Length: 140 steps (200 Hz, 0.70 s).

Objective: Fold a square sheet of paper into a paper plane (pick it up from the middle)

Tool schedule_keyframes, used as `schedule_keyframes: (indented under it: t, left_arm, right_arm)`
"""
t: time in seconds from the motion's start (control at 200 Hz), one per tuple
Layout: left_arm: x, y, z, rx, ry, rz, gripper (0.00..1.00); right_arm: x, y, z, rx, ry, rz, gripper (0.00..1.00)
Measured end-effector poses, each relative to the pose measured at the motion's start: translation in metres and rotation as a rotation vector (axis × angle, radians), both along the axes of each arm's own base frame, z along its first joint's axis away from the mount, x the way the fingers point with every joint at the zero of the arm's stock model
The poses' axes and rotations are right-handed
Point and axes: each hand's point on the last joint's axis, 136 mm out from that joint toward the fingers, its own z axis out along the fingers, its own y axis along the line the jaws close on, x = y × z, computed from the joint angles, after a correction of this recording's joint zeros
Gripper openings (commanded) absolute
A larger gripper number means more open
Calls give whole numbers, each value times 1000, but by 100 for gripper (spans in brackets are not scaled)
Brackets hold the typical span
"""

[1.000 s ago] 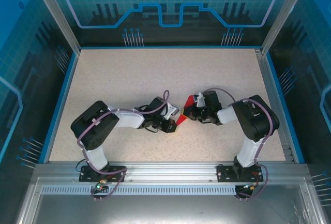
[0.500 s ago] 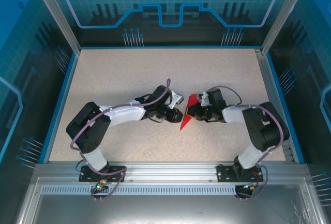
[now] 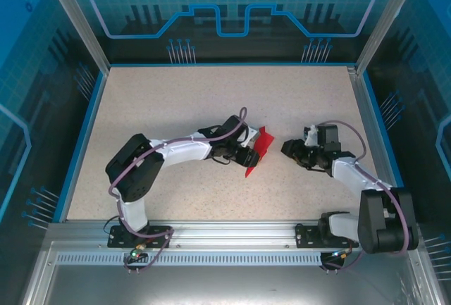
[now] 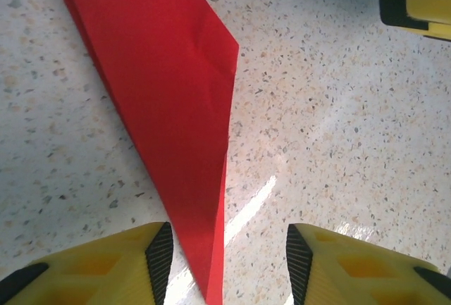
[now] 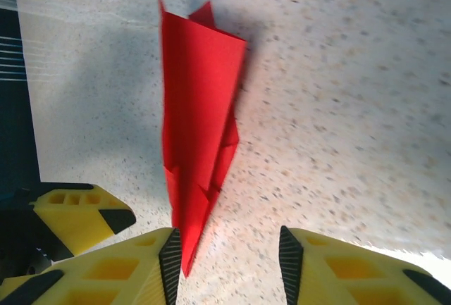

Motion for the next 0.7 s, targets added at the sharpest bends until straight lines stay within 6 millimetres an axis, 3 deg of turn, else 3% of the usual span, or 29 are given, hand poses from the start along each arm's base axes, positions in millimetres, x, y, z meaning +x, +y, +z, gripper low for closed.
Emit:
schedule_keyframes:
  t: [0.15,0.36,0.7]
  left_arm:
    - [5,-7,-9,51,-15,7,49]
    - [13,-5,-29,138,-16,33,47]
    - [17,4,-37,205,-35,63,30]
  right_arm:
    - [-7,-11,-1,8,9,-25,45]
    - [-16,-11,-5,22,27,-20,46]
    - [-21,-10,-8,31,38,-12,47]
